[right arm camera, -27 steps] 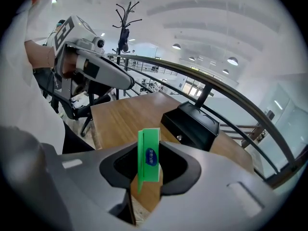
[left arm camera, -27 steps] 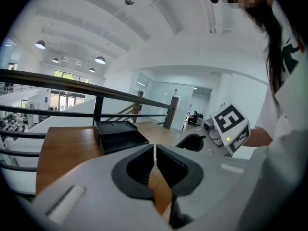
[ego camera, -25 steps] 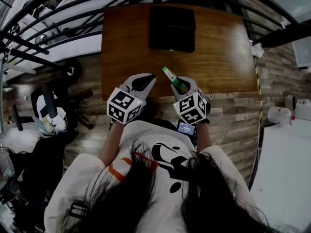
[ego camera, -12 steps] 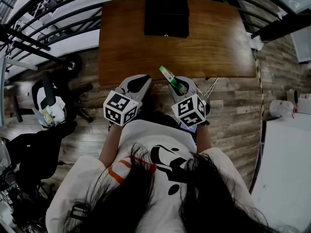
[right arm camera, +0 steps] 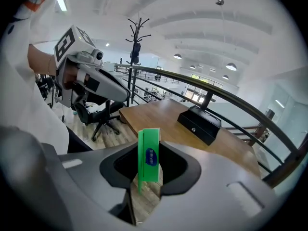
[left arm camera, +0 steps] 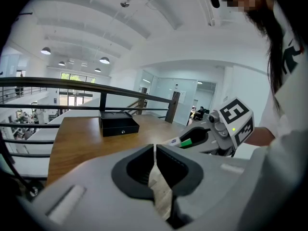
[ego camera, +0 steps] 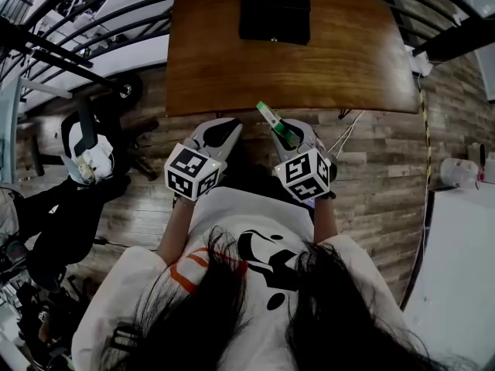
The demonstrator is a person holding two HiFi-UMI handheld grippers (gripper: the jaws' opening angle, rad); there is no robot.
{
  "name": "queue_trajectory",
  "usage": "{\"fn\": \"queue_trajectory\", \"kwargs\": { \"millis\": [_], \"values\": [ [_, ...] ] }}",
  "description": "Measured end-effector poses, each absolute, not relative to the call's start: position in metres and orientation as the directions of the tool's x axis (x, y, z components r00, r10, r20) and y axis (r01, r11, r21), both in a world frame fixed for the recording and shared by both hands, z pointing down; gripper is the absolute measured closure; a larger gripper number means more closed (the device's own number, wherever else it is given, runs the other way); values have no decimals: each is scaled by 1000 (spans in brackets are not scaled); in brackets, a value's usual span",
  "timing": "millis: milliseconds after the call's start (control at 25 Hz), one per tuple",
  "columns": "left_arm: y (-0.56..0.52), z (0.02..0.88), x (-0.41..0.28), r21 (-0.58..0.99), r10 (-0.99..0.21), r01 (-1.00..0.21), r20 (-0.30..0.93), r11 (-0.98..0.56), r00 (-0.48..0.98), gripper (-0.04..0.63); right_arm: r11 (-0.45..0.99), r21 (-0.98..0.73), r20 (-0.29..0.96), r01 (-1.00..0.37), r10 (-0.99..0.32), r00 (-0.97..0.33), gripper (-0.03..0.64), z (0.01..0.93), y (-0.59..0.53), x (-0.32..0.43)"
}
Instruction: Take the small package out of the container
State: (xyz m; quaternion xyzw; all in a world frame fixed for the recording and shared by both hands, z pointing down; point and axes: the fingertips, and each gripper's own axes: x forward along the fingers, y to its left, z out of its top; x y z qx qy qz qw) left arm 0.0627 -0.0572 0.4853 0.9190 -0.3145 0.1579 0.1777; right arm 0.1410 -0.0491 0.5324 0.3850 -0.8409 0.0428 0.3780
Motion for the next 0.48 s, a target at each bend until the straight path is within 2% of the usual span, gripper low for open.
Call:
{"fn": "queue_trajectory", "kwargs": {
  "millis": [480],
  "values": [
    [-55,480,31,206,-550,-669,425,-714,719,595,729,204,663,-653,-594,-456,494,534,-52,108]
  ]
}}
